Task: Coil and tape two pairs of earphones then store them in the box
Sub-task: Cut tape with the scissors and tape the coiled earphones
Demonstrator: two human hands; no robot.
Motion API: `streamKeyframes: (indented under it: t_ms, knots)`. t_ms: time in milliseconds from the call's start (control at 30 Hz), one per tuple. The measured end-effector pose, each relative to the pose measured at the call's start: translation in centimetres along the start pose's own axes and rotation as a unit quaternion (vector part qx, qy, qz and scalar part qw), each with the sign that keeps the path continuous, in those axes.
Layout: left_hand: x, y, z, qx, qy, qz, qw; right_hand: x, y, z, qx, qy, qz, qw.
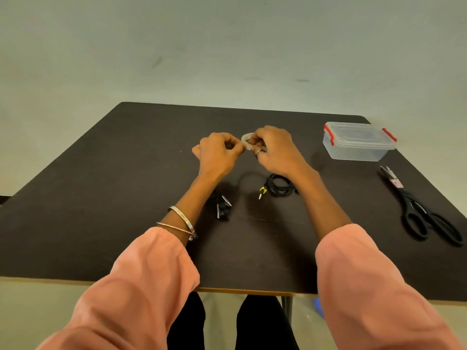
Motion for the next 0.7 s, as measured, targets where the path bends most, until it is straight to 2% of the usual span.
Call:
streamKeyframes:
  t_ms: [167, 300, 567, 700]
  knots:
    - [-0.4, -0.3, 2.0, -0.019, 0.004, 0.002, 1.000, 1.6, -0.6, 0.4, -0.025, -0.044, -0.004, 0.999]
    - [-0.7, -0.7, 2.9, -0.004, -0.009, -0.003, 1.000, 3.4, -0.5, 0.6, -0.049, -0.078, -0.030, 0.995]
    - [-1.7, -0.8, 4.1, -0.003, 0.025, -0.039, 0.999, 4.6, -0.6, 1.2, -0.055, -0.085, -0.036, 0.994]
    - [-1.9, -0.9, 5.3, -0.025, 0.042, 0.013, 0.999, 5.1, -0.5, 1.6, -0.058, -0.084, -0.030, 0.994]
Point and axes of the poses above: each hand's wrist, its own y-axis away from the middle knuckle, its own x-axis out of the palm, z = x × y, the point moved 7 cm from there along -y, towards the middle knuckle, and after that the axes turned 2 degrees about z, right-handed, at the moved point
